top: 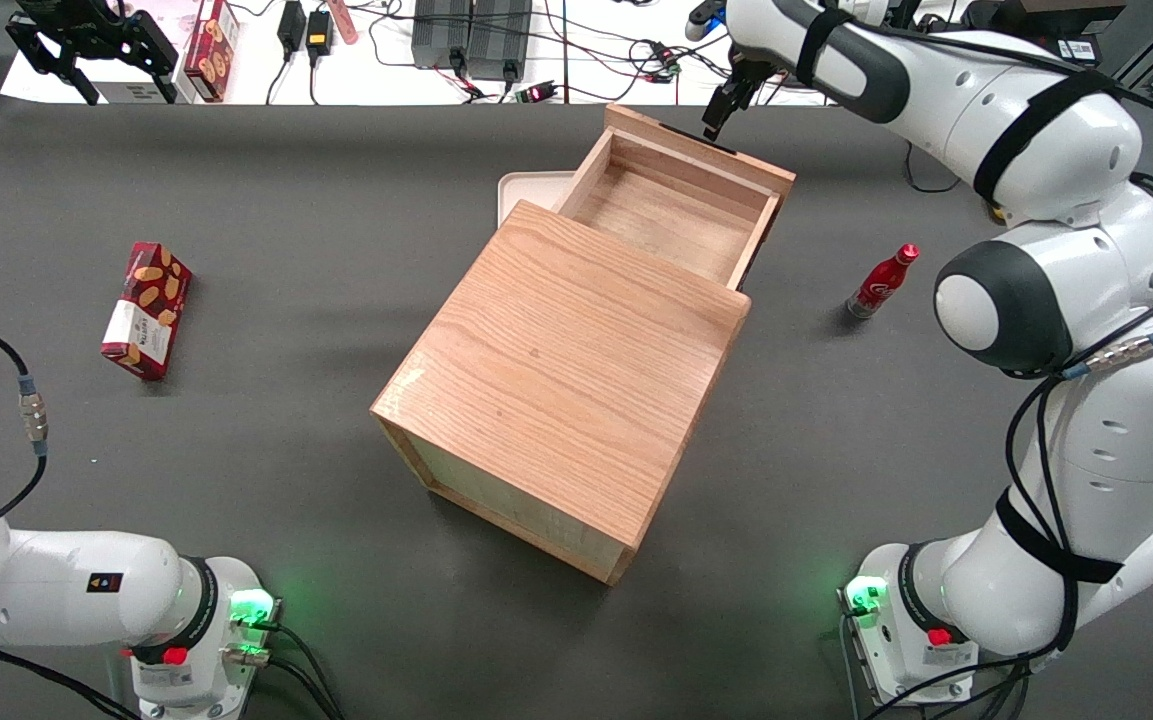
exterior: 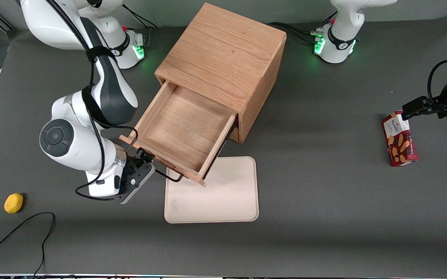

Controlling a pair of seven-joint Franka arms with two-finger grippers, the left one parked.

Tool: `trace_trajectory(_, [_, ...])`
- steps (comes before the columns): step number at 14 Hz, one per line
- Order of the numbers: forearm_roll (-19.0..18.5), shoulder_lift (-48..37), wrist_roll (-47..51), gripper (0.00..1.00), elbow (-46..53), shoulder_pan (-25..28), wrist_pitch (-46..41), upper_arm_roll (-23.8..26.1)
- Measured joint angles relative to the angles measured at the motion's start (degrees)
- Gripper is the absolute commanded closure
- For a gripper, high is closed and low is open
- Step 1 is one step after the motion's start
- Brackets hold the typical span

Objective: Open upper drawer

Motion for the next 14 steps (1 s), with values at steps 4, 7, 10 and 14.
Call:
trace_trajectory(4, [0.00, -3.25, 0.00, 0.00, 1.04, -0.52, -2.08, -0.14])
trace_trajectory(7, [0.00, -7.16, 0.00, 0.00, 1.08, -1.19, -3.02, -0.46])
trace_trajectory(10, [-0.43, -10.61, 0.00, 0.00, 1.06, -1.75, -4.51, -1.61])
trace_trajectory(14, [-0.58, -15.44, 0.72, 0.00, 0.02, -3.61, -6.23, -3.46])
